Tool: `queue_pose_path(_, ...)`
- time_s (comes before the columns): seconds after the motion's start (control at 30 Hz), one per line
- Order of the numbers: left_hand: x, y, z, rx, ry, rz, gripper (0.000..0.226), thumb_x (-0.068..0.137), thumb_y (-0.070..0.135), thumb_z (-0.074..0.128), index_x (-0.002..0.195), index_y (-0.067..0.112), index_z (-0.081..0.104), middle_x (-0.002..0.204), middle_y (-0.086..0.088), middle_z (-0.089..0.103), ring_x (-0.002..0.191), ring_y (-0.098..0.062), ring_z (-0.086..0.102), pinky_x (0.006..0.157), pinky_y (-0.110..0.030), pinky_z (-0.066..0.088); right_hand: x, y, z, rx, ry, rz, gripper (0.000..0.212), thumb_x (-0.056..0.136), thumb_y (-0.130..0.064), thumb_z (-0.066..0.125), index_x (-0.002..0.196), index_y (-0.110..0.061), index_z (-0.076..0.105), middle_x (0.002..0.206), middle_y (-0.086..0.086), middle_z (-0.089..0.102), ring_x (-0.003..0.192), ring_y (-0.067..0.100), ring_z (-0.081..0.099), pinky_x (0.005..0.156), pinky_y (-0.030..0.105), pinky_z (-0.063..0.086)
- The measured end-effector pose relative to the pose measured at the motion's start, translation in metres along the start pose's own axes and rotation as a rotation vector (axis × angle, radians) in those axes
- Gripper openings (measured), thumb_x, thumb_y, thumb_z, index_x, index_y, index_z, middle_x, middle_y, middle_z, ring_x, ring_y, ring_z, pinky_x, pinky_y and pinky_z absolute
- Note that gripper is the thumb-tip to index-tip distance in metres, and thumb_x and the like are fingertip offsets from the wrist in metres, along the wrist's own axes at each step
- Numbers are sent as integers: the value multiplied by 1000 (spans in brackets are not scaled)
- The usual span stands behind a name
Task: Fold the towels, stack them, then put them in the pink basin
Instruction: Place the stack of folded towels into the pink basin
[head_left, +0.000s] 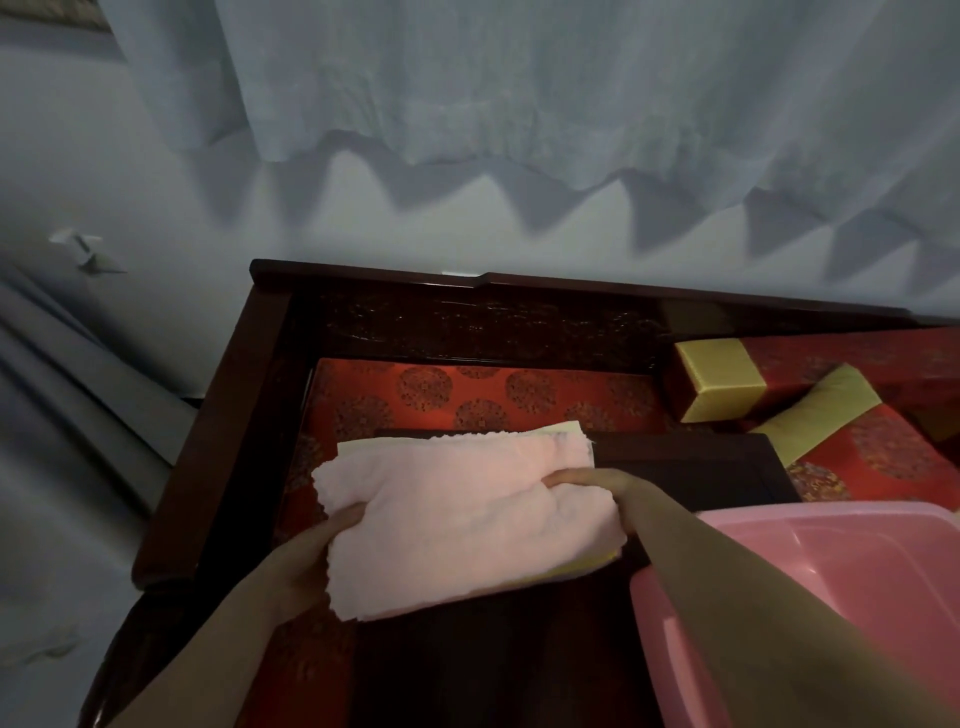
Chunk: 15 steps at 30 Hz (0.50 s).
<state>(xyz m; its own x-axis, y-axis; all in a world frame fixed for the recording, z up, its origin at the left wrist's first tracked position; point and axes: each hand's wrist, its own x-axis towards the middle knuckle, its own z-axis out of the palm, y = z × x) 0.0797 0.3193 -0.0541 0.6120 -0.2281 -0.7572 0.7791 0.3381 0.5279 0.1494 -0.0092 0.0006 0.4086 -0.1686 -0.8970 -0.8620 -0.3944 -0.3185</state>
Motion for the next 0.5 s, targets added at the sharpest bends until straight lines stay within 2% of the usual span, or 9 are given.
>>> queue_pose_path(0.07, -7, 2, 5, -1, 24, 38, 79, 46, 42, 89, 114, 11, 65, 102, -12, 74, 102, -29, 65, 80, -41, 50, -2, -2, 2, 39, 2, -56, 33, 75, -39, 75, 94, -13, 70, 96, 10, 70, 82, 20, 61, 86, 30, 46)
queue_pose_path(0.13, -14, 5, 7, 0, 63, 87, 77, 41, 45, 89, 107, 12, 68, 98, -12, 75, 89, -27, 70, 78, -40, 50, -5, -4, 4, 69, 4, -110, 54, 61, -43, 84, 102, -11, 68, 101, 8, 69, 93, 22, 62, 90, 31, 47)
queue_pose_path(0.2, -27, 11, 13, -12, 86, 128, 66, 51, 43, 83, 108, 13, 69, 107, -14, 72, 92, -28, 68, 86, -42, 50, -2, -4, -3, 87, -32, -166, 83, 38, -48, 92, 108, -10, 69, 106, 8, 71, 101, 24, 66, 98, 37, 49)
queue_pose_path(0.23, -35, 15, 17, -31, 85, 143, 58, 60, 40, 76, 111, 13, 67, 112, -15, 70, 97, -28, 66, 89, -43, 49, -5, -7, -6, 93, -50, -186, 86, 34, -47, 93, 108, -11, 69, 108, 8, 72, 101, 24, 67, 99, 39, 49)
queue_pose_path(0.3, -48, 19, 26, -28, 104, 177, 52, 70, 37, 67, 115, 11, 63, 102, -15, 72, 91, -28, 67, 82, -42, 50, -19, -13, -13, 106, -67, -244, 78, 39, -45, 93, 106, -11, 70, 106, 8, 73, 101, 24, 67, 98, 39, 49)
queue_pose_path(0.4, -75, 29, 46, -14, 98, 230, 34, 74, 37, 60, 97, 12, 63, 67, -8, 75, 57, -20, 71, 64, -38, 47, -64, -19, -25, 139, -68, -330, 63, 52, -39, 90, 105, -11, 70, 106, 9, 72, 100, 24, 67, 96, 38, 50)
queue_pose_path(0.47, -93, 37, 61, -2, 36, 262, 30, 73, 40, 67, 90, 15, 68, 73, -7, 76, 57, -17, 72, 60, -36, 53, -86, -18, -41, 161, -71, -400, 52, 62, -35, 86, 104, -11, 68, 104, 8, 72, 98, 22, 67, 90, 37, 52)
queue_pose_path(0.5, -104, 42, 70, 9, -3, 300, 36, 61, 44, 78, 85, 18, 74, 80, -7, 77, 62, -17, 73, 60, -34, 55, -97, -15, -51, 175, -75, -432, 49, 65, -34, 85, 104, -10, 68, 102, 8, 72, 97, 22, 67, 88, 36, 53)
